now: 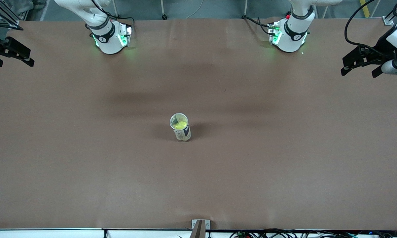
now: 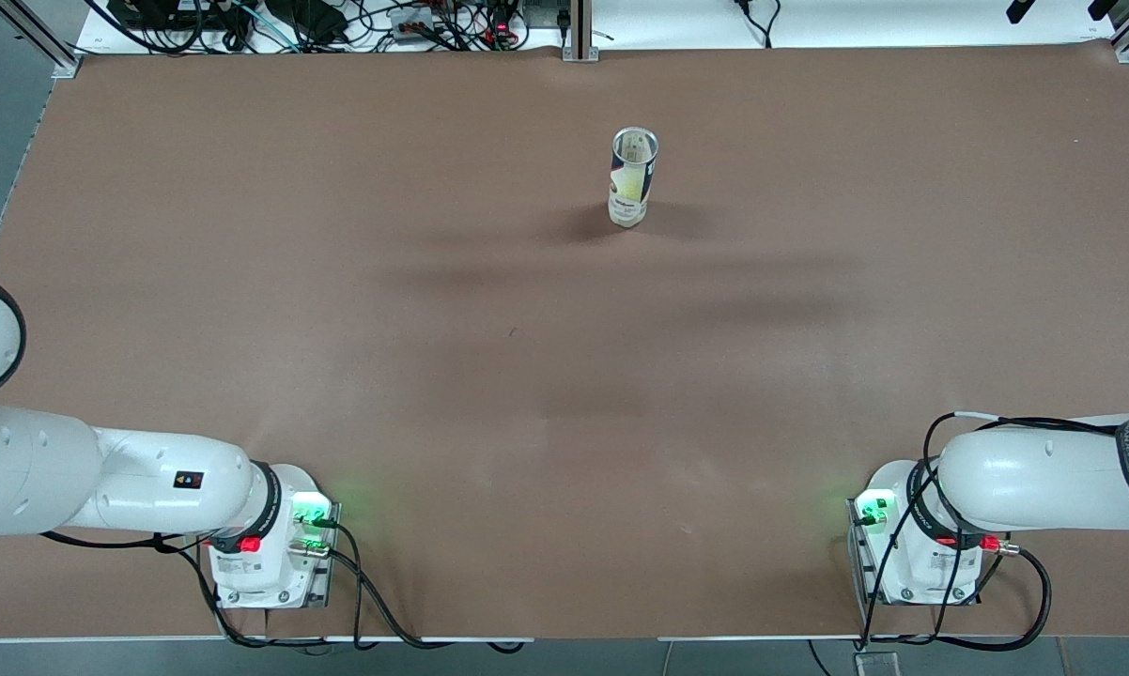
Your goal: Insert tennis ball vertically with right arm
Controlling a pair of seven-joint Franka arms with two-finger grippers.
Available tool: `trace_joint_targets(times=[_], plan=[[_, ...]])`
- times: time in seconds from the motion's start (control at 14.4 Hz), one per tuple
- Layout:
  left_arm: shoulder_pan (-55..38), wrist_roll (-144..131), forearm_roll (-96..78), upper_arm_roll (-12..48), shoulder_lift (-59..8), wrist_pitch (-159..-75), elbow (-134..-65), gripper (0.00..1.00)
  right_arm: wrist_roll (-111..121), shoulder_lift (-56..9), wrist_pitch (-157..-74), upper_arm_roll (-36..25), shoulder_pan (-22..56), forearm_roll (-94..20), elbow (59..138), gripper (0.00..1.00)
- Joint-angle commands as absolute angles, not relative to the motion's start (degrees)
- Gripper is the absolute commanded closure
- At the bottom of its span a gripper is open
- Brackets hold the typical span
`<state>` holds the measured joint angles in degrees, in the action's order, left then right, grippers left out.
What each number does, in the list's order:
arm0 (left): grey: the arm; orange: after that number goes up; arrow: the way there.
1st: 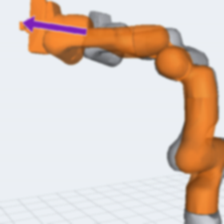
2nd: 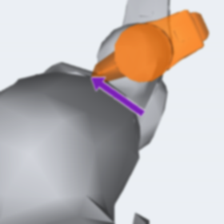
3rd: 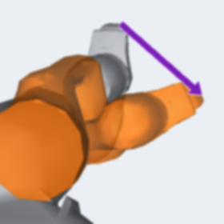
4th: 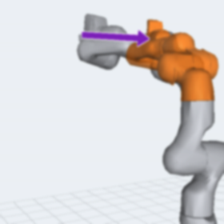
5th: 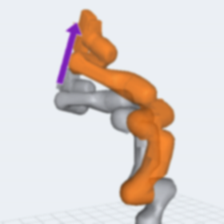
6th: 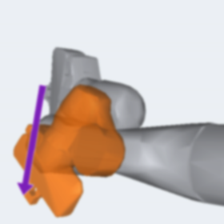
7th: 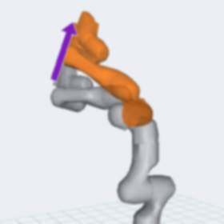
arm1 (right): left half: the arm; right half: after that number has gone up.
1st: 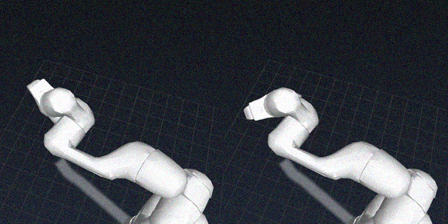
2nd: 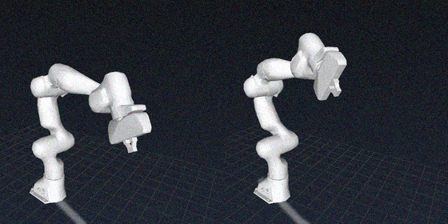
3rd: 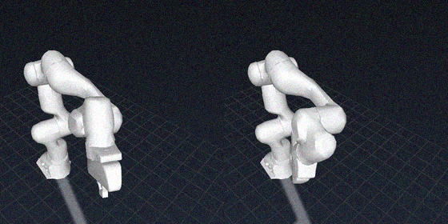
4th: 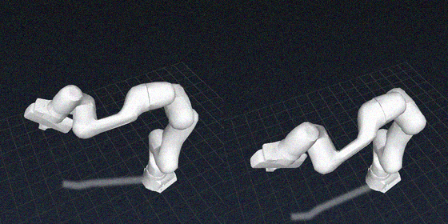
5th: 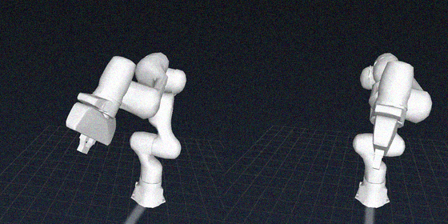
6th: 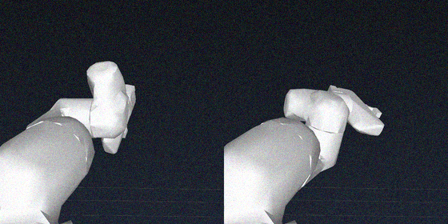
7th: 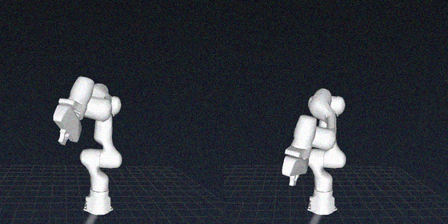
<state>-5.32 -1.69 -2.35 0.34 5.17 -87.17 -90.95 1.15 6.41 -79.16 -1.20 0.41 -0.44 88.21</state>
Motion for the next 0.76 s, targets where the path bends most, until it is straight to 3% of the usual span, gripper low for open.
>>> trace_joint_targets(times=[0.0,0.69], plan=[[-5.6,-1.7,-1.0,0.6,5.7,-86.7,-90.7,0.0,2.0,7.3,-78.7,-1.8,0.5,-3.3,88.4,0.0],[-4.7,-1.3,1.5,1.0,4.9,-86.5,-89.4,0.0,2.4,7.5,-78.7,-1.4,0.6,-1.3,88.5,0.0]])
